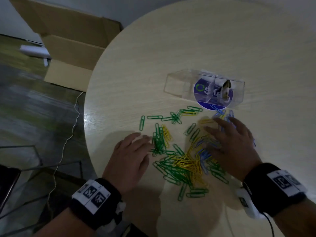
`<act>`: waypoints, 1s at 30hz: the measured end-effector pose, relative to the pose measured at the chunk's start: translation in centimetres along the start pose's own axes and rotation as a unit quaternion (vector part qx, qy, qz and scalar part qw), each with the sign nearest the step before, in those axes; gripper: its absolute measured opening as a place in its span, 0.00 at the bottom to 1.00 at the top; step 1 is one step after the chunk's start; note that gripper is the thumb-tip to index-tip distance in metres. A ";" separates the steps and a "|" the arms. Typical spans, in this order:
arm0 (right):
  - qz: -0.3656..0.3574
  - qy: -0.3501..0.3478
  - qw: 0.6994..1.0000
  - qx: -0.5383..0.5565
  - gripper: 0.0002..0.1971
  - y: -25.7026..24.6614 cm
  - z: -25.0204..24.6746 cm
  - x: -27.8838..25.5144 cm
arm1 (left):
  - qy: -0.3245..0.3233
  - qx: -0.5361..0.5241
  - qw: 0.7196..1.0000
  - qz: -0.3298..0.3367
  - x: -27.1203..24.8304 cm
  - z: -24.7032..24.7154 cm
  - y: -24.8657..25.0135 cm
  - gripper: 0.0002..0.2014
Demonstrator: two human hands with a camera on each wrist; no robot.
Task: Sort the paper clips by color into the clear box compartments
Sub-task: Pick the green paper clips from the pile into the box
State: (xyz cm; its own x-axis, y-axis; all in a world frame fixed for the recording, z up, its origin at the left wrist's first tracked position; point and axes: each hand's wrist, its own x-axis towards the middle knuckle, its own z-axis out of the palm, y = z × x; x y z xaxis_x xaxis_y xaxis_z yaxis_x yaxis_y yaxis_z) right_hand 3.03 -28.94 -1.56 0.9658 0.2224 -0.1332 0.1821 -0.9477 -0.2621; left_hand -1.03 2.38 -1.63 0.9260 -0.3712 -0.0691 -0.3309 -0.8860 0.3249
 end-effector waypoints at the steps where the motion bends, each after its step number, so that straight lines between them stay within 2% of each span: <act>1: -0.016 0.038 0.999 0.020 0.21 -0.3 -0.4 1.0 | 0.019 -0.006 1.000 -0.018 0.7 -0.4 -0.2 0.14; 3: -0.077 0.059 0.995 0.032 0.15 -1.3 -0.7 3.6 | 0.057 -0.009 0.995 -0.078 2.7 -0.9 -1.0 0.11; 5: -0.115 0.030 0.993 -0.008 0.17 -1.9 -0.2 6.6 | 0.064 -0.024 0.986 -0.155 5.0 -1.1 -1.9 0.09; 8: -0.069 -0.038 0.995 -0.060 0.21 -1.5 0.2 8.7 | 0.026 -0.044 0.976 -0.210 7.3 -0.7 -2.4 0.08; 14: 0.023 -0.066 0.994 -0.079 0.27 -0.3 -0.1 4.3 | 0.020 -0.065 0.977 -0.203 7.6 -0.1 -2.1 0.04; 17: 0.022 -0.042 0.996 -0.078 0.28 0.1 -0.3 2.4 | 0.009 -0.065 0.980 -0.186 8.0 -0.5 -1.9 0.03; 20: 0.003 -0.020 0.997 -0.070 0.30 -1.3 -0.4 2.9 | 0.035 -0.099 0.985 -0.134 9.4 -0.8 -1.0 0.06; 24: -0.011 -0.070 0.994 -0.088 0.29 -3.2 0.1 4.2 | 0.006 -0.097 0.991 -0.086 10.8 0.0 0.4 0.10; 30: -0.013 -0.091 0.995 -0.043 0.23 -2.8 -0.9 1.8 | 0.019 -0.097 0.991 -0.087 10.7 0.7 -0.4 0.07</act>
State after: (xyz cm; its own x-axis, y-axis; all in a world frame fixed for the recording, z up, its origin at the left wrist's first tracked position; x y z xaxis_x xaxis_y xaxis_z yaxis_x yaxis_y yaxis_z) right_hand 4.47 -26.13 -0.18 0.9123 0.2777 -0.3009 0.2293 -0.9554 -0.1862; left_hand 8.86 -1.45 -3.16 0.9732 -0.2041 -0.1061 -0.1283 -0.8645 0.4860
